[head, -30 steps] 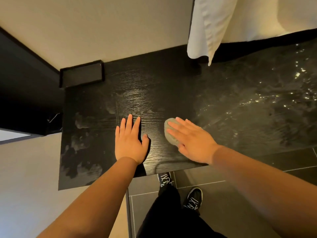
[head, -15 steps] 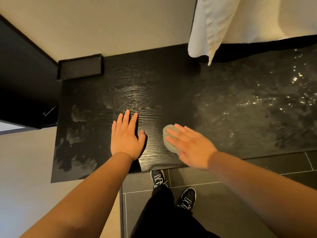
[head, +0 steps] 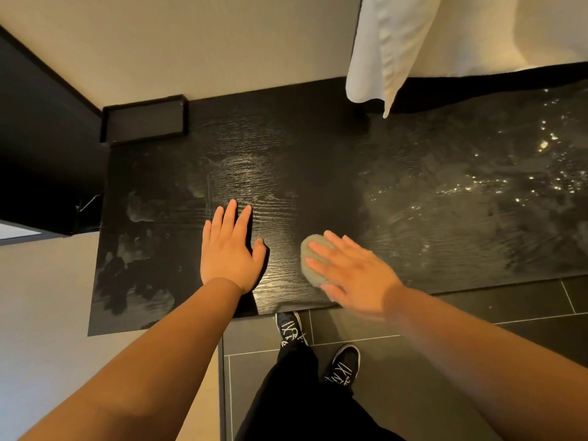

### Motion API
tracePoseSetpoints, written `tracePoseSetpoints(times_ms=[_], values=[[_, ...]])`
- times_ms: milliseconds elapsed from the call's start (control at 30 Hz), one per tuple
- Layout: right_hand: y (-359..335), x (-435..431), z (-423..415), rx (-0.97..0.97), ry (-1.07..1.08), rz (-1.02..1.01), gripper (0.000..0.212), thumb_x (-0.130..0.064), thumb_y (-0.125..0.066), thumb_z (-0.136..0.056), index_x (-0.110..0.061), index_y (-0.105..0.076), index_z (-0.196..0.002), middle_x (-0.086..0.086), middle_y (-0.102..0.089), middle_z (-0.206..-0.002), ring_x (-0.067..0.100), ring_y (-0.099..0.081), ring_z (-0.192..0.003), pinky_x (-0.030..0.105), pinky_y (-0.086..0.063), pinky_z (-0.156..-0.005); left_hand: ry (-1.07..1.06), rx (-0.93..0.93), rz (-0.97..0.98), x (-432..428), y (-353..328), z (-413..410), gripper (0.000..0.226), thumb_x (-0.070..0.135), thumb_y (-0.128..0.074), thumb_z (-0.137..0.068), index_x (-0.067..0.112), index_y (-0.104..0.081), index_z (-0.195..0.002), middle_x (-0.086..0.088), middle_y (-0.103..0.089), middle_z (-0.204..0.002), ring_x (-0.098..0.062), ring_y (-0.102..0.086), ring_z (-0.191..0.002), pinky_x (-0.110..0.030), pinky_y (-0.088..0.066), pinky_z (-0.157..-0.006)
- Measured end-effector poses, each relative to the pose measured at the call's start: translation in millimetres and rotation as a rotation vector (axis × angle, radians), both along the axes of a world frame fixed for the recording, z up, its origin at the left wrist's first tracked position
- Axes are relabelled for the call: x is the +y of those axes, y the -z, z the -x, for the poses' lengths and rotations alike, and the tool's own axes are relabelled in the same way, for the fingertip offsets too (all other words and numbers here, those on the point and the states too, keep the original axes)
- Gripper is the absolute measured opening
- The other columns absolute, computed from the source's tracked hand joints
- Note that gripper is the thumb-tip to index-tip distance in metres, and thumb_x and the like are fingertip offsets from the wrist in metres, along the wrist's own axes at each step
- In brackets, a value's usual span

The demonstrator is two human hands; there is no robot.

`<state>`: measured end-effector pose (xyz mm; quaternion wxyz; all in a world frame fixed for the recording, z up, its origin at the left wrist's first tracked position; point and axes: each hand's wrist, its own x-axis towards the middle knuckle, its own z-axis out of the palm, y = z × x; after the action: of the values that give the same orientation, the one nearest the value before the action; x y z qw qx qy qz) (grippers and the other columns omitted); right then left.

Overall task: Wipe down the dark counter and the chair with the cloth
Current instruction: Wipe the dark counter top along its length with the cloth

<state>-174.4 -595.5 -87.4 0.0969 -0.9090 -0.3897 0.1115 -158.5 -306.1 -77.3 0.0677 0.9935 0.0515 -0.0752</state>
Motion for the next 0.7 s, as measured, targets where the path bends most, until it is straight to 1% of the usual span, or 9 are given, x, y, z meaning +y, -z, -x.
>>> tracePoseSetpoints(times_ms=[67, 167, 267, 300, 367, 433, 500, 600, 700], values=[[0, -22, -11, -0.012, 0.083, 0.02, 0.057, -0.043, -0.037, -0.101, -0.027, -0.043, -0.155, -0.003, -0.025, -0.168, 0.03, -0.015, -0.157, 0.051, -0.019, -0.126, 0.0, -0.003, 0.002, 0, 0, 0, 0.073, 0.055, -0.029, -0.098, 0.031, -0.022, -0.166, -0.001, -0.01, -0.177, -0.026, -0.004, -0.163, -0.05, -0.007, -0.132], [-1, -46, -11, -0.035, 0.25, -0.008, 0.057, -0.039, -0.044, -0.097, -0.025, -0.049, -0.152, -0.002, -0.032, -0.165, 0.03, -0.02, -0.156, 0.054, -0.024, -0.124, 0.001, -0.004, 0.003, 0, -1, 0, 0.073, 0.055, -0.029, -0.098, 0.031, -0.021, -0.166, -0.001, -0.01, -0.177, -0.026, -0.004, -0.163, -0.051, -0.008, -0.132], [-5, -31, 0, -0.078, 0.353, -0.005, 0.057, -0.037, -0.042, -0.095, -0.025, -0.05, -0.15, 0.002, -0.034, -0.164, 0.035, -0.024, -0.154, 0.056, -0.028, -0.122, -0.001, -0.001, 0.0, 0, 0, 0, 0.072, 0.056, -0.029, -0.099, 0.031, -0.02, -0.167, -0.001, -0.009, -0.177, -0.026, -0.003, -0.163, -0.051, -0.007, -0.132], [-5, -18, 6, -0.095, 0.346, -0.013, 0.057, -0.037, -0.043, -0.094, -0.025, -0.051, -0.15, 0.005, -0.034, -0.164, 0.038, -0.027, -0.152, 0.057, -0.03, -0.121, -0.001, 0.001, 0.002, 0, 0, 0, 0.072, 0.055, -0.03, -0.1, 0.031, -0.02, -0.167, -0.001, -0.009, -0.177, -0.026, -0.003, -0.163, -0.051, -0.007, -0.132], [-2, 13, 25, -0.109, 0.211, -0.053, 0.057, -0.037, -0.048, -0.094, -0.028, -0.05, -0.15, 0.006, -0.032, -0.166, 0.038, -0.026, -0.153, 0.055, -0.027, -0.123, 0.001, -0.002, 0.003, 0, -1, 0, 0.071, 0.055, -0.032, -0.1, 0.031, -0.02, -0.166, -0.001, -0.009, -0.177, -0.026, -0.003, -0.163, -0.051, -0.007, -0.132], [3, 40, 43, -0.088, 0.086, -0.068, 0.059, -0.036, -0.051, -0.096, -0.033, -0.043, -0.154, -0.001, -0.025, -0.169, 0.03, -0.012, -0.158, 0.048, -0.016, -0.127, 0.002, -0.01, 0.005, 0, -2, 0, 0.071, 0.055, -0.032, -0.1, 0.031, -0.021, -0.166, -0.001, -0.01, -0.177, -0.026, -0.003, -0.163, -0.051, -0.007, -0.132], [6, 44, 46, -0.067, 0.025, -0.056, 0.058, -0.037, -0.05, -0.1, -0.033, -0.039, -0.156, -0.004, -0.021, -0.17, 0.025, -0.005, -0.159, 0.046, -0.012, -0.128, 0.004, -0.015, 0.005, 0, -1, 1, 0.071, 0.054, -0.033, -0.1, 0.031, -0.022, -0.166, -0.001, -0.011, -0.176, -0.026, -0.004, -0.163, -0.051, -0.008, -0.132], [5, 10, 31, -0.095, -0.065, 0.003, 0.058, -0.04, -0.049, -0.101, -0.026, -0.04, -0.157, -0.001, -0.025, -0.169, 0.028, -0.014, -0.158, 0.049, -0.021, -0.126, 0.005, -0.016, 0.014, 1, -1, 2, 0.07, 0.055, -0.033, -0.101, 0.031, -0.023, -0.166, -0.001, -0.011, -0.176, -0.026, -0.004, -0.163, -0.051, -0.008, -0.132], [1, -33, 24, -0.126, 0.022, 0.002, 0.06, -0.036, -0.058, -0.098, -0.02, -0.045, -0.154, 0.003, -0.03, -0.166, 0.029, -0.022, -0.155, 0.05, -0.027, -0.124, 0.003, -0.023, 0.032, 1, -1, 1, 0.071, 0.054, -0.034, -0.1, 0.03, -0.023, -0.166, -0.001, -0.012, -0.176, -0.026, -0.004, -0.163, -0.05, -0.007, -0.132]])
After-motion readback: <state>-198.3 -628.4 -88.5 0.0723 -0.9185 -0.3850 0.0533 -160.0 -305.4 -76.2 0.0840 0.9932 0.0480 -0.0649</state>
